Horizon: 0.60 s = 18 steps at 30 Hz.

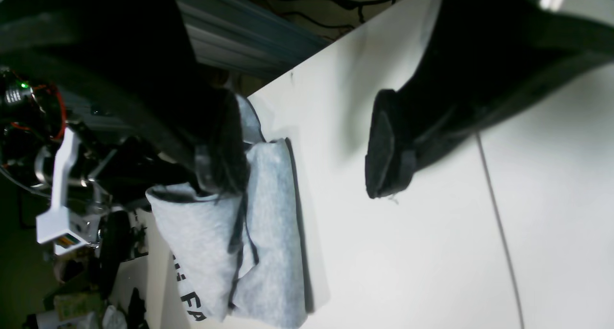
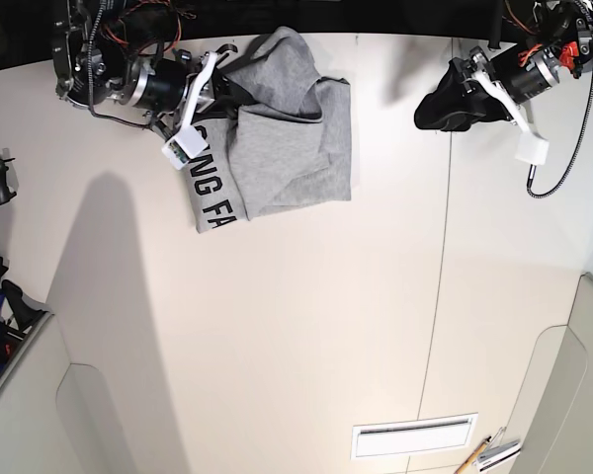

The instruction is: Fold the T-shirt properly

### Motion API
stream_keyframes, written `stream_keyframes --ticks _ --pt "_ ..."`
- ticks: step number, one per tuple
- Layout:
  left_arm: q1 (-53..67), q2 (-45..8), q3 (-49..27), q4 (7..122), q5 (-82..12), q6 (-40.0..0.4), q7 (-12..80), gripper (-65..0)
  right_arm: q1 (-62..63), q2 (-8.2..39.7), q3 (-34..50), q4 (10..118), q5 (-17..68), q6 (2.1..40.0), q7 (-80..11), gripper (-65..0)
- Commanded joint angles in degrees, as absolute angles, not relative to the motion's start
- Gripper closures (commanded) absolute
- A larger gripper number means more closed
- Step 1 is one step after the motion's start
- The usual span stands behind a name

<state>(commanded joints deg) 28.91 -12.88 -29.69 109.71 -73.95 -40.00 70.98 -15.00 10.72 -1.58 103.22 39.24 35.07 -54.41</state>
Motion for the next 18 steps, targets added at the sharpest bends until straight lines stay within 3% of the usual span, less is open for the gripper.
stream_keyframes --ticks 7,14,15,18 --pt "28.9 -12.9 -29.7 109.7 -74.0 -40.0 71.0 -42.1 -1.9 3.0 -4.0 101.0 35.5 34.7 -53.4 0.0" --pt "28.9 -12.9 -29.6 110.1 -74.3 -40.0 71.3 -41.3 12.8 -2.5 -4.2 90.0 34.9 34.3 -53.0 0.0" --pt "28.9 -12.9 -29.1 110.8 -75.2 -40.0 72.0 -37.4 13.8 -2.5 -3.7 90.1 34.9 34.3 -53.6 0.0" --pt "28.9 -12.8 -24.7 114.7 -76.5 -40.0 72.9 -15.9 14.7 -1.7 0.1 90.5 34.7 34.3 -55.4 0.0"
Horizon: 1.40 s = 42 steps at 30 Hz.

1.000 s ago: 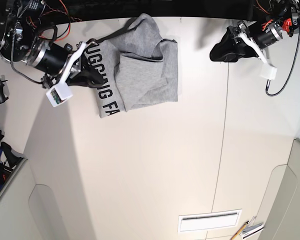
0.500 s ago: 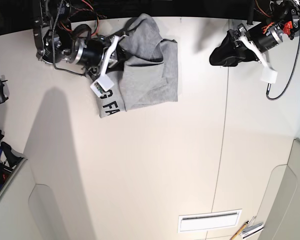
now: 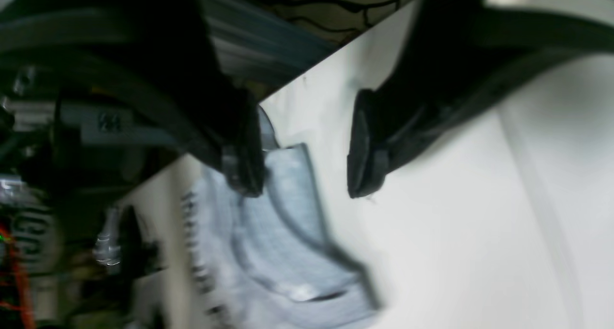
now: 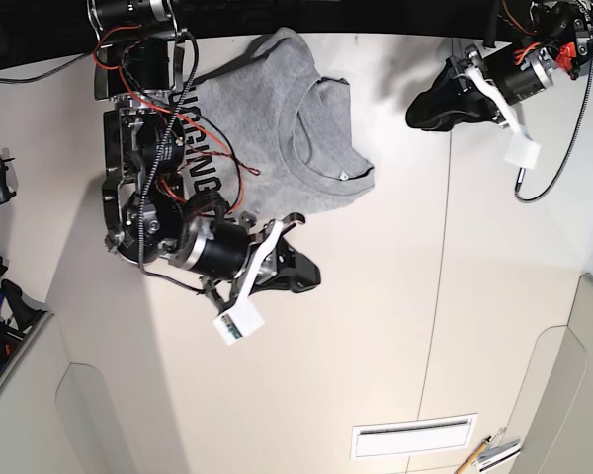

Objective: Fold the T-shirt properly
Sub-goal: 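Grasp the bundle with both grippers and flip it over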

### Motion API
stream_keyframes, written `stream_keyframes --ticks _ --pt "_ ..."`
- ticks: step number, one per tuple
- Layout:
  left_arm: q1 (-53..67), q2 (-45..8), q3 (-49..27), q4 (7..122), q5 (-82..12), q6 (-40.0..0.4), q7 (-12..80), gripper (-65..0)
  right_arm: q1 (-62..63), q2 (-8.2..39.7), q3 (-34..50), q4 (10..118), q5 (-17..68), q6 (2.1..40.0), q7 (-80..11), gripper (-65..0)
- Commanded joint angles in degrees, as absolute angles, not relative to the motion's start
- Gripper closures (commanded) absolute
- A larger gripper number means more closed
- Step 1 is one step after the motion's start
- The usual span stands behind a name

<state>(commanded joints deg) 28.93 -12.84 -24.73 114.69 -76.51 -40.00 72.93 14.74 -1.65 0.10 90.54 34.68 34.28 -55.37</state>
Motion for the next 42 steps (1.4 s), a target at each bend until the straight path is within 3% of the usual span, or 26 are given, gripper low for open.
stream_keyframes --ticks 3,5,8,13,18,23,31,42 --pt "28.8 -12.9 -14.4 118.1 -74.4 -40.0 73.1 0.0 13.9 1.3 5.7 90.5 33.2 34.3 -55.5 0.0" --pt "28.6 -12.9 -5.9 118.2 -69.6 -40.0 71.4 0.0 13.4 3.2 9.5 90.4 33.2 34.3 -55.5 0.0" --pt "28.5 -12.9 5.0 118.1 -54.4 -40.0 61.8 0.0 13.3 6.2 12.2 88.4 33.4 34.3 -54.6 0.0" --pt "25.8 -12.9 14.8 116.9 -41.3 -40.0 58.0 0.0 14.0 8.1 11.6 78.8 33.6 34.9 -50.7 0.0" --pt "22.0 -12.9 15.1 107.4 -40.4 -40.0 57.0 0.0 14.0 8.1 3.2 72.0 33.4 34.9 -46.9 0.0" --pt "18.0 -12.9 10.5 104.1 -40.4 -40.0 57.3 0.0 13.8 8.1 -3.9 71.8 30.9 34.9 -47.2 0.0" --pt "13.6 -14.3 1.7 104.0 -33.7 -40.0 53.3 0.0 9.3 9.6 -3.9 73.5 38.2 35.1 -53.0 0.0" --pt "1.9 -14.3 1.5 91.7 -30.8 -39.6 49.8 0.0 -0.5 6.5 -3.9 83.6 41.1 35.3 -52.9 0.0"
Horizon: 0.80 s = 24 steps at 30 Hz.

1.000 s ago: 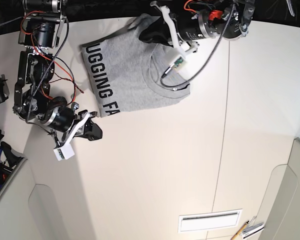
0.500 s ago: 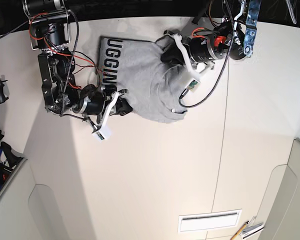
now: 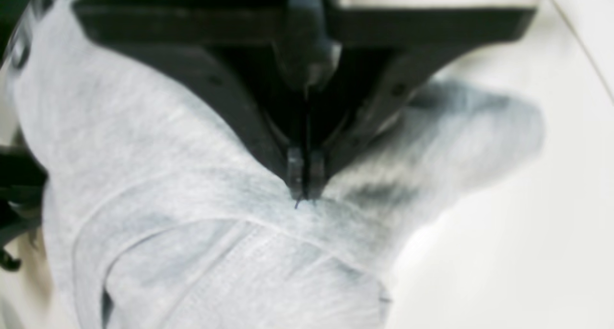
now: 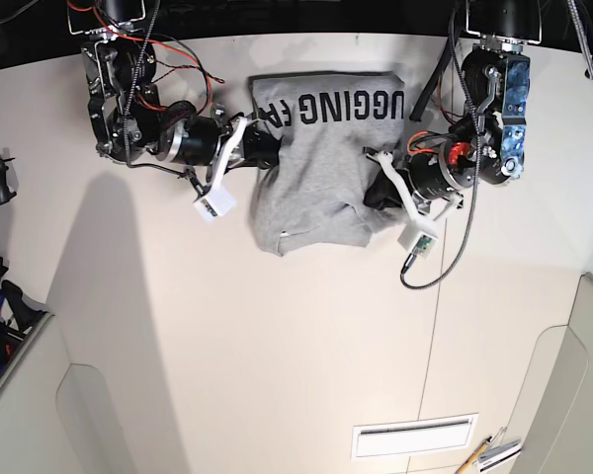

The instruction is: Fold the T-shirt properly

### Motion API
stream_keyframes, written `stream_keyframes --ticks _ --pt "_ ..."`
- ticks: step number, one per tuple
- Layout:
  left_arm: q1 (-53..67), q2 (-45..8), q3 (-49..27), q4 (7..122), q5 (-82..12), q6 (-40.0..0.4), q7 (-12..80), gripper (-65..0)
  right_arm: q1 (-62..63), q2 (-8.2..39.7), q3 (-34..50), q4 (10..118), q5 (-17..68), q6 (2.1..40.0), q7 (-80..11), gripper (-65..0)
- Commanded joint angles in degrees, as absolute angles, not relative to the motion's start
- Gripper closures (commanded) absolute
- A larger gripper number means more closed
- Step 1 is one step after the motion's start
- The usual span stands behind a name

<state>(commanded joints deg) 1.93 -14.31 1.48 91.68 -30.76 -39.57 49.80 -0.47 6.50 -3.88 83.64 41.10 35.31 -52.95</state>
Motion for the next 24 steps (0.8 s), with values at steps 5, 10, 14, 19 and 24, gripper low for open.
stream_keyframes --ticks 5,10,14,19,24 --pt "1.0 -14.3 0.9 94.1 -31.0 -37.9 51.6 0.0 -0.4 6.2 -3.0 84.3 40.7 35.2 -53.0 0.0" --pt "4.8 -14.3 -4.3 104.1 -35.6 -38.9 56.8 0.0 -1.3 6.9 2.9 91.2 40.4 35.2 -58.5 0.0" --pt "12.6 -15.2 -11.0 111.6 -41.5 -40.0 59.9 0.0 -5.0 13.1 5.3 98.9 44.4 35.2 -61.3 0.0" --pt "26.5 -17.6 -19.9 119.3 -44.0 -40.0 60.7 0.0 -14.5 22.7 5.3 106.2 48.3 35.2 -61.4 0.0" --pt "40.7 -17.6 -26.5 123.8 -46.1 -40.0 63.5 0.0 -23.6 28.8 5.2 111.0 50.4 35.2 -61.6 0.0"
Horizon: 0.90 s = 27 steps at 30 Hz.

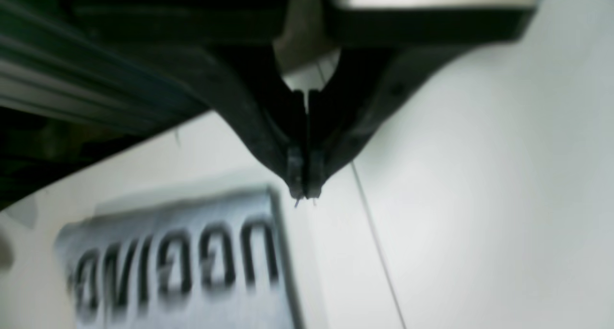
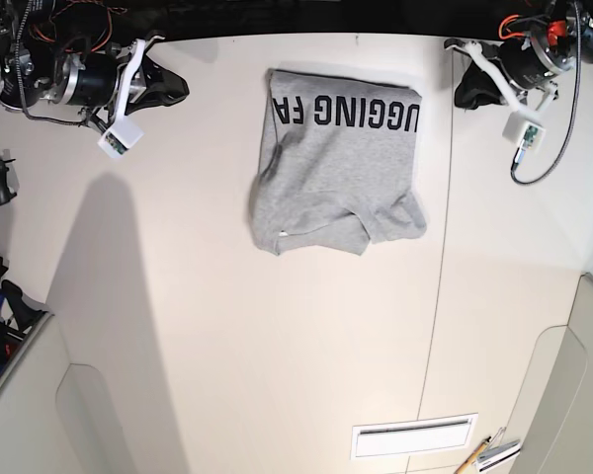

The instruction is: Fold the T-shirt properly

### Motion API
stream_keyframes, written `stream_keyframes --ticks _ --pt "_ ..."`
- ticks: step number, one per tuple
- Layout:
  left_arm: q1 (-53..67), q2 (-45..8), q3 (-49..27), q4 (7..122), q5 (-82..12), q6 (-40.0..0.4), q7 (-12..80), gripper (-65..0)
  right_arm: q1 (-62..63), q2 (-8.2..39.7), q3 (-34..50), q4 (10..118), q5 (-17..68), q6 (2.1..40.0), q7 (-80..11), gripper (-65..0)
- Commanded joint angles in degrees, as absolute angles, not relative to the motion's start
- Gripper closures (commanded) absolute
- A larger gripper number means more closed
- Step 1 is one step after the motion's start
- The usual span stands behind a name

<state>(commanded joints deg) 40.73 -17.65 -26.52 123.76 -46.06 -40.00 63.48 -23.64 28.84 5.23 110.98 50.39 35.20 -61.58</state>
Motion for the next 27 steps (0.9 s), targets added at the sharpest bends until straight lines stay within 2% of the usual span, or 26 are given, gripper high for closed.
stream_keyframes --ticks 7,13,17,23,27 --pt "56.3 -17.6 -27.9 120.9 -41.4 -40.0 62.1 0.0 -34.8 34.5 4.6 111.4 50.0 35.4 -61.5 0.0" --pt "59.4 -18.0 -27.0 103.9 -37.8 -40.0 59.0 0.0 -41.8 38.2 1.5 108.3 46.4 35.4 -60.3 0.0" --pt "59.2 -19.8 -21.5 91.6 -36.8 -40.0 54.8 0.0 -42.4 41.7 -6.2 100.7 42.2 35.3 -56.2 0.0" --pt "54.6 -20.3 -10.8 74.9 -24.8 -40.0 40.4 0.0 -40.7 42.0 -19.6 89.4 31.7 34.7 -45.9 0.0" --pt "45.8 -20.1 -2.9 63.4 -28.5 -40.0 36.4 0.0 -36.4 42.0 -26.2 80.2 27.1 34.7 -33.3 0.0"
